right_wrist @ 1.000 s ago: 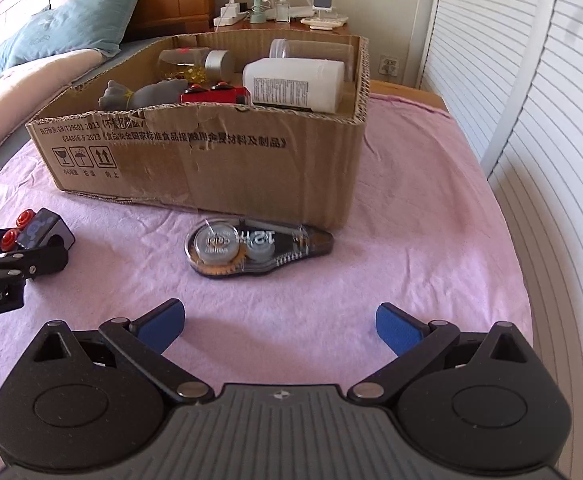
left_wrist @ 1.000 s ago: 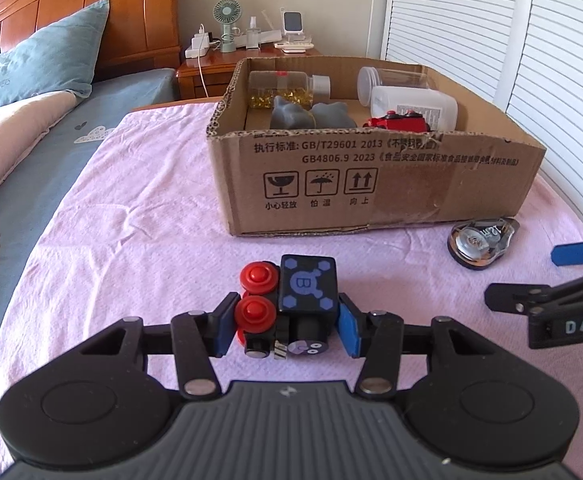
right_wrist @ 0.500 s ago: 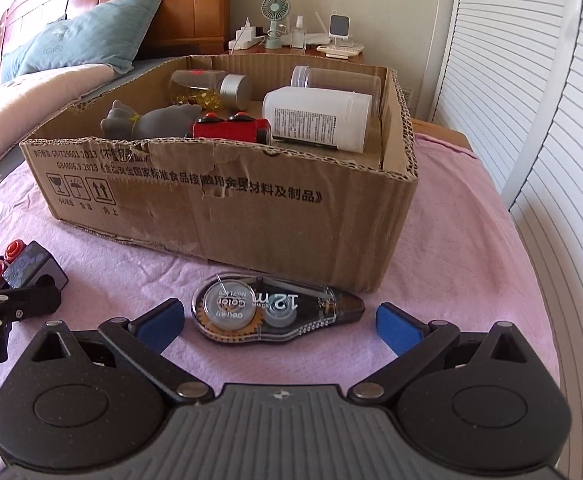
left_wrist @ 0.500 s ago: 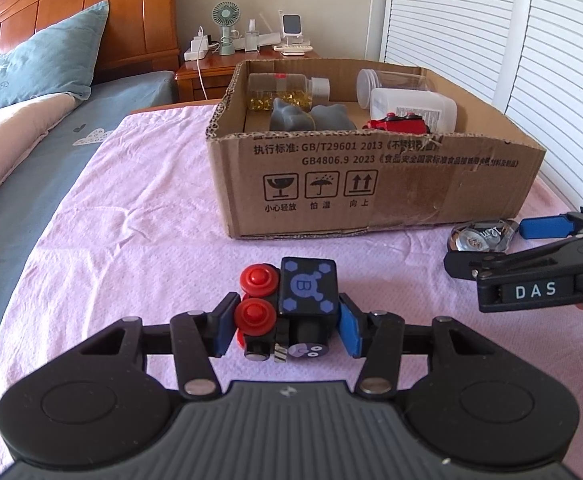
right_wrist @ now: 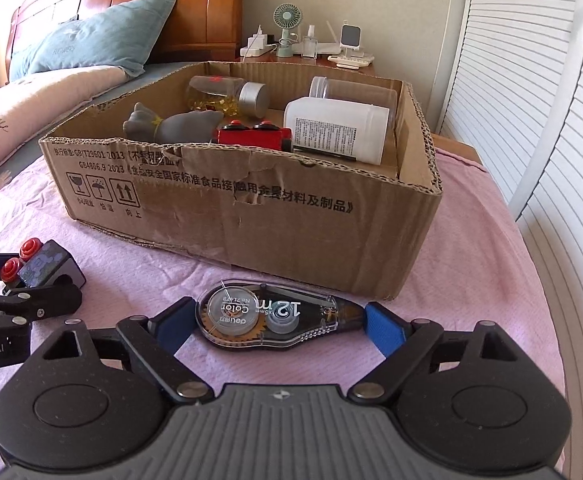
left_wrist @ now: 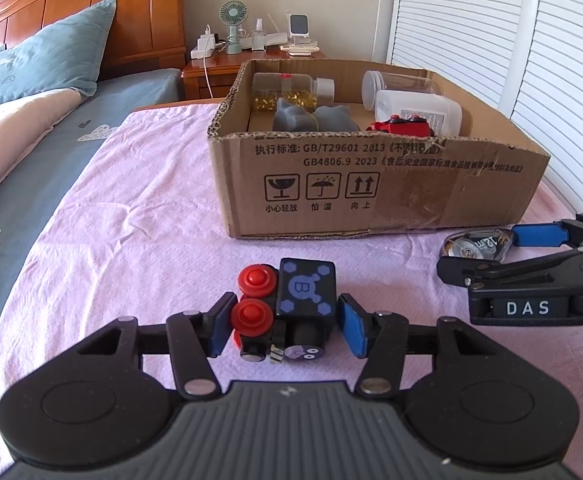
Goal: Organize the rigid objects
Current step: 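Grasp the clear tape dispenser with the right gripper while the left gripper holds the train, then carry both items over the box and open both grippers to drop them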
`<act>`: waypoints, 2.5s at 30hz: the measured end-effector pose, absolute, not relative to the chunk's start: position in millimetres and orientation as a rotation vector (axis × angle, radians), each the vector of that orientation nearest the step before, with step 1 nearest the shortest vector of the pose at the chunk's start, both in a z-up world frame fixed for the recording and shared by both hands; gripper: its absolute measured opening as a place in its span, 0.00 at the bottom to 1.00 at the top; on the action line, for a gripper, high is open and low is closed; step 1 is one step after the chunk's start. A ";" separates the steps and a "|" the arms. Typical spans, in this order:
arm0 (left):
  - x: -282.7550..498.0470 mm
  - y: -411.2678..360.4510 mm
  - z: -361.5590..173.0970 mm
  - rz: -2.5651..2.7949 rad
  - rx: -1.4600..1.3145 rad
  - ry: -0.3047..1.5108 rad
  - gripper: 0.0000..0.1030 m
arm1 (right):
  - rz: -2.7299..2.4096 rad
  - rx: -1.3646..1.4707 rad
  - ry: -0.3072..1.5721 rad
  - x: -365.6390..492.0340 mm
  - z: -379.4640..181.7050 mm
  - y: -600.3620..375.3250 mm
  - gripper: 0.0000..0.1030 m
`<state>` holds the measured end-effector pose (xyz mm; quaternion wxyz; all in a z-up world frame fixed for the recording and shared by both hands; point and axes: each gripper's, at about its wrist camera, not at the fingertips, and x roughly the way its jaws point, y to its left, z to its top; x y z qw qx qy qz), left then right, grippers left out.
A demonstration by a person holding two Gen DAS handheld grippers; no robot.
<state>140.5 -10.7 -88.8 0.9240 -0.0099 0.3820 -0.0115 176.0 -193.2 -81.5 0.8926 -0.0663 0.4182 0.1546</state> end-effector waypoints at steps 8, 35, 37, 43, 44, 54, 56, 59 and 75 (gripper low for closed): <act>143.5 -8.6 -89.4 -0.020 -0.033 0.777 0.54 | 0.320 -0.136 0.861 176.7 -83.1 -192.8 0.91; 142.2 12.7 -25.4 -0.279 0.107 0.820 0.48 | 0.403 -0.130 0.796 144.0 7.2 -214.1 0.90; 148.0 14.0 -12.1 -0.296 0.110 0.801 0.48 | 0.407 -0.132 0.771 146.2 15.2 -214.7 0.90; 190.2 10.8 19.7 -0.304 0.108 0.741 0.48 | 0.401 -0.128 0.716 162.1 27.7 -213.2 0.90; 201.8 8.6 22.4 -0.303 0.112 0.734 0.48 | 0.397 -0.124 0.713 163.8 28.4 -213.3 0.90; 296.6 -11.4 -6.3 -0.260 0.138 0.756 0.52 | 0.392 -0.121 0.727 177.6 22.9 -212.3 0.90; 297.5 -11.4 -9.3 -0.263 0.150 0.740 0.82 | 0.392 -0.123 0.728 178.7 22.7 -212.3 0.90; 285.2 -6.7 -2.9 -0.272 0.151 0.671 0.99 | 0.393 -0.127 0.729 180.7 22.5 -211.9 0.90; 187.4 29.3 27.6 -0.114 0.136 0.586 1.00 | 0.458 -0.162 0.791 246.0 23.1 -170.5 0.90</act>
